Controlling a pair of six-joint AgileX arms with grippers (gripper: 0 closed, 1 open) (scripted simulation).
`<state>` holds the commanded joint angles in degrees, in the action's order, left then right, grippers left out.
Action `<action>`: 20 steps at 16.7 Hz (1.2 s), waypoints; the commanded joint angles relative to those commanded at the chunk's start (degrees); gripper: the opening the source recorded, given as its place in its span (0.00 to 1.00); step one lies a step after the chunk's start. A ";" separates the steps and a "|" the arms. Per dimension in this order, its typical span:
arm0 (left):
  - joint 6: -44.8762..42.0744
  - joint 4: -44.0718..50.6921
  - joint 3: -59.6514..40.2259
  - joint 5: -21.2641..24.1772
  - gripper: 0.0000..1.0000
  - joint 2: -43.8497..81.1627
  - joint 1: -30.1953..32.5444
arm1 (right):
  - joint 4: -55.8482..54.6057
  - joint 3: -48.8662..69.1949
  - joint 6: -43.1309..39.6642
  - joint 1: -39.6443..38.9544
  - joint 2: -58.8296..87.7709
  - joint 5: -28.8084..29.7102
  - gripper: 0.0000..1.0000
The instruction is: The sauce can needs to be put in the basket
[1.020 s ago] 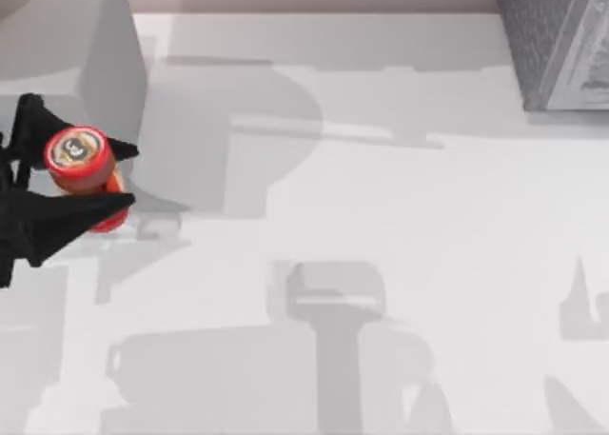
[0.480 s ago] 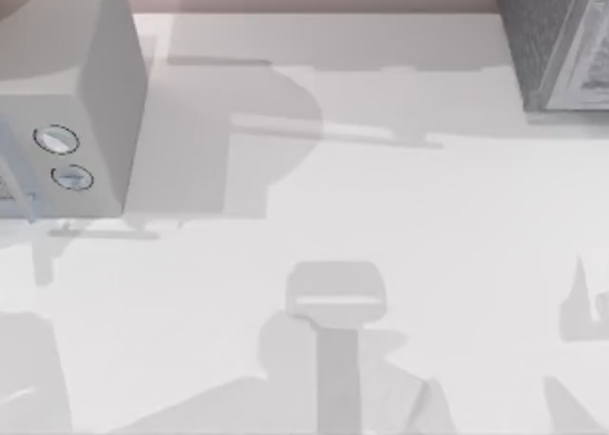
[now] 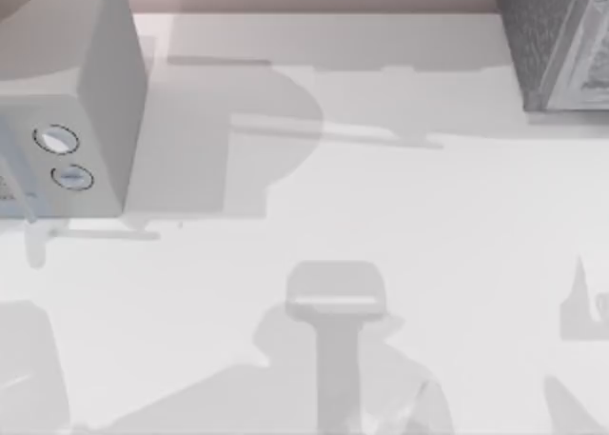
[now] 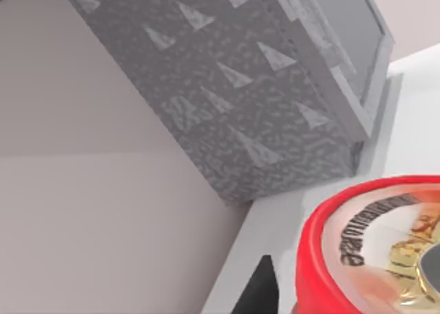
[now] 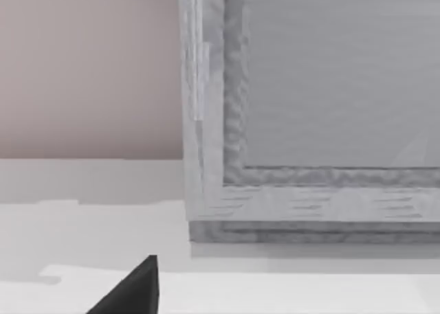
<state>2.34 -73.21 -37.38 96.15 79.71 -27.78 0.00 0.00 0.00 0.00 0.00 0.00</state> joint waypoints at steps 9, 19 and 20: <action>0.05 24.57 -35.09 1.50 0.00 18.33 -3.14 | 0.00 0.00 0.00 0.00 0.00 0.00 1.00; 0.42 65.98 -90.96 1.25 0.00 45.83 -7.04 | 0.00 0.00 0.00 0.00 0.00 0.00 1.00; 0.51 69.40 -95.29 1.06 0.00 47.97 -7.33 | 0.00 0.00 0.00 0.00 0.00 0.00 1.00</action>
<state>2.85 -3.82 -132.68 97.20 127.67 -35.11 0.00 0.00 0.00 0.00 0.00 0.00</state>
